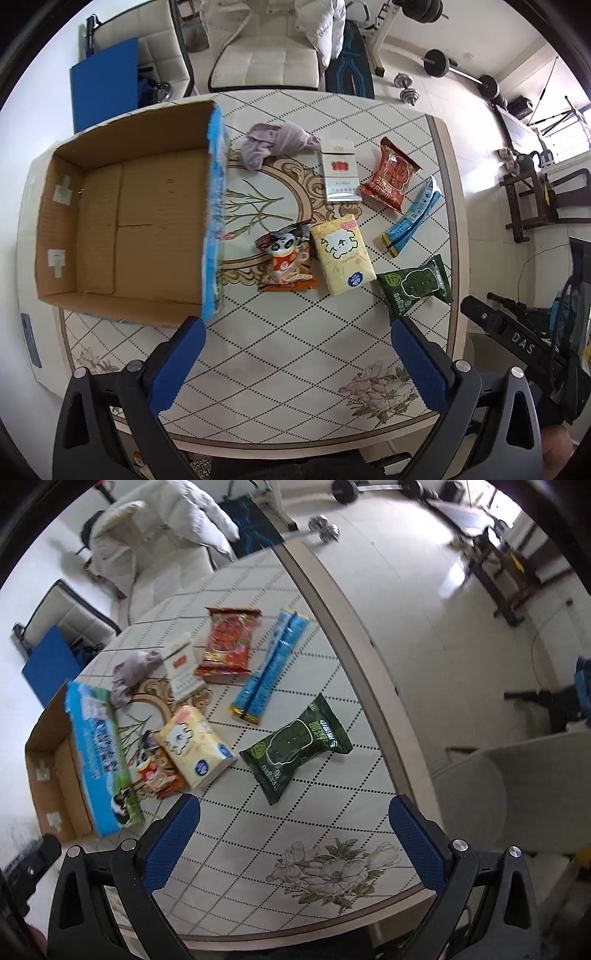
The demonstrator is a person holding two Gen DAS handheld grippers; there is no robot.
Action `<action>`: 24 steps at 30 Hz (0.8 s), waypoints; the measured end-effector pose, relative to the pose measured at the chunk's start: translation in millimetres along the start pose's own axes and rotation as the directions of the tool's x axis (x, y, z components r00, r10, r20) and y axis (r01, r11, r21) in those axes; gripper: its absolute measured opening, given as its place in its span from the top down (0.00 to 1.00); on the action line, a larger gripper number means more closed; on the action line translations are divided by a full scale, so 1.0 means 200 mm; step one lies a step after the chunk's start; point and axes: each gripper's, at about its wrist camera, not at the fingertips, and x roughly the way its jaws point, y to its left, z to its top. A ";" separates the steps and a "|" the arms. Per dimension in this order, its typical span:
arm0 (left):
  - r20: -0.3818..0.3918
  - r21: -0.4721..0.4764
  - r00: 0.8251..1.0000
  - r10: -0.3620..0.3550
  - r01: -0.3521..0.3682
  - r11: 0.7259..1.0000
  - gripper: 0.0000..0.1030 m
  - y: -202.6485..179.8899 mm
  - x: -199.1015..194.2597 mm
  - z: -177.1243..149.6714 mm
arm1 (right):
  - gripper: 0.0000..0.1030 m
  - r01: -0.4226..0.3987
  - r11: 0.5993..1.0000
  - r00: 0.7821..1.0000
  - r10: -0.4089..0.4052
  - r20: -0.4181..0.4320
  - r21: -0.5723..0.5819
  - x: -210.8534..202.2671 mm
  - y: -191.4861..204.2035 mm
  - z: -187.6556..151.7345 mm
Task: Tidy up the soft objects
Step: 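Grasp the yellow tissue pack with the left tool while the right tool grasps the green snack bag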
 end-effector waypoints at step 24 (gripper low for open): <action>-0.295 0.133 0.946 0.137 -0.101 0.986 0.30 -0.36 0.93 0.21 | 0.29 0.023 0.999 0.973 -0.011 -0.232 0.049 0.77 -0.17 0.13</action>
